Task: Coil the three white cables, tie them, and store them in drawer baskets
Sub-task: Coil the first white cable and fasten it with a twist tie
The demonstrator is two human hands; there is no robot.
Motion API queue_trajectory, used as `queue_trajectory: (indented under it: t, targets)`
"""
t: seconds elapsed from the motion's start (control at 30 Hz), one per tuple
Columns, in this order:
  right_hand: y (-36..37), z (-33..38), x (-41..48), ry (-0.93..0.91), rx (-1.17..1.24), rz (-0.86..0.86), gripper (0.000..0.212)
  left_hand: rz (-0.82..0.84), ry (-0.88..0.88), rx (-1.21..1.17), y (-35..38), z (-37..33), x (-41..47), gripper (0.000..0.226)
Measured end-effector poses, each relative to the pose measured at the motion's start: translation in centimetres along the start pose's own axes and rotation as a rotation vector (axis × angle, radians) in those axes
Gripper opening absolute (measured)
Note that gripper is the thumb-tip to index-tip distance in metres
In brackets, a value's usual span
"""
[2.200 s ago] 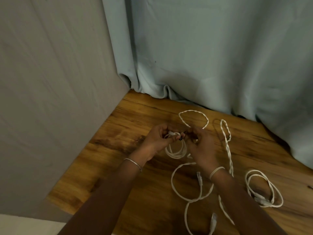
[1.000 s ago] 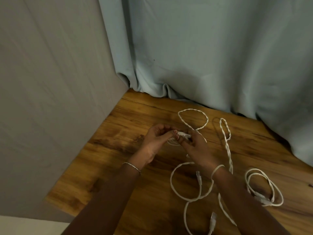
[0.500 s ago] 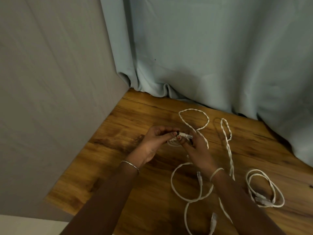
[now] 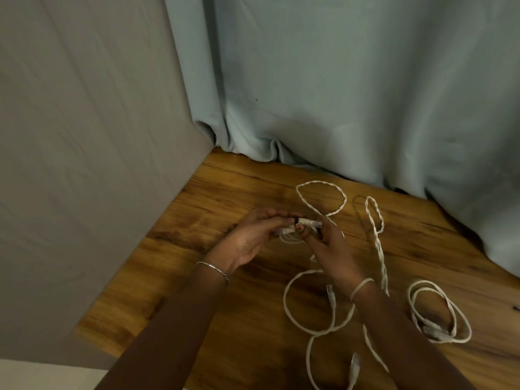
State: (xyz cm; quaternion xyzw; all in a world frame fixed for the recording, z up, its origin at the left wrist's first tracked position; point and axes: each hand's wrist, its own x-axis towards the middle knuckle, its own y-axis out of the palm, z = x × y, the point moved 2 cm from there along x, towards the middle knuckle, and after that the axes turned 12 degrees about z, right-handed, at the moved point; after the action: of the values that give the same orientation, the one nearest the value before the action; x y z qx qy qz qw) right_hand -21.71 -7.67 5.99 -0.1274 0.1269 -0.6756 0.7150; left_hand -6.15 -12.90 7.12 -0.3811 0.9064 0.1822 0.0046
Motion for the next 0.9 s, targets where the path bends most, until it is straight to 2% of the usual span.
queue_trajectory:
  t: [0.17,0.27,0.7,0.9]
  targets:
    - [0.06,0.13,-0.01,-0.016,0.053,0.002,0.021,-0.003,0.013,0.003,0.18,-0.09,-0.02,0.019]
    - [0.14,0.19,-0.02,-0.011,0.082,-0.005,0.019,0.007,0.014,0.025,0.21,-0.06,-0.03,0.026]
    - [0.1,0.1,0.14,-0.018,-0.046,-0.054,0.015,-0.059,0.023,0.056,0.7,-0.34,0.1,0.018]
    - [0.13,0.42,-0.16,-0.017,-0.036,0.002,0.023,-0.09,0.003,0.037,0.61,-0.33,0.08,0.017]
